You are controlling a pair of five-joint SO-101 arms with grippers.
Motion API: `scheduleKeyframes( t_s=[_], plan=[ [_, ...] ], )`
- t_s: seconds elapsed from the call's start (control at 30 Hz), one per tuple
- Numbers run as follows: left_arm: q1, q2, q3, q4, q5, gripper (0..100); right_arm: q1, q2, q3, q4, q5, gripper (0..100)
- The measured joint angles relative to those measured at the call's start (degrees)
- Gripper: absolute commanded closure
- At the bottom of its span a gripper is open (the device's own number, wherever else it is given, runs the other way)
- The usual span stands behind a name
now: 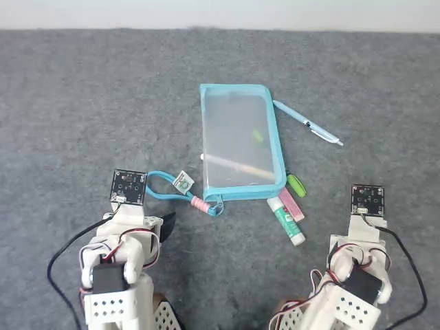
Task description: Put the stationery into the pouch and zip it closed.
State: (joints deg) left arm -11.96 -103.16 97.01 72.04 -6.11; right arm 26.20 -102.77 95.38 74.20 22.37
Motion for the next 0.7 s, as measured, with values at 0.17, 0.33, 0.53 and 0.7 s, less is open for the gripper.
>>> scheduleKeyframes(
  t_s=[0.17,0.33,0.53,0.7],
  plan=[
    [0.0,0.0,0.0,0.0,0.0,69,0.0,0.0,0.0,0.0,0.0,99.1],
    [0.0,0.0,0.0,0.0,0.0,69,0.0,0.0,0.0,0.0,0.0,99.0],
    [0.0,0.0,0.0,0.0,0.0,69,-0.3,0.0,0.0,0.0,0.0,99.1],
    [0.0,0.0,0.0,0.0,0.0,69,-5.5,0.0,0.0,0.5,0.0,99.1]
  ],
)
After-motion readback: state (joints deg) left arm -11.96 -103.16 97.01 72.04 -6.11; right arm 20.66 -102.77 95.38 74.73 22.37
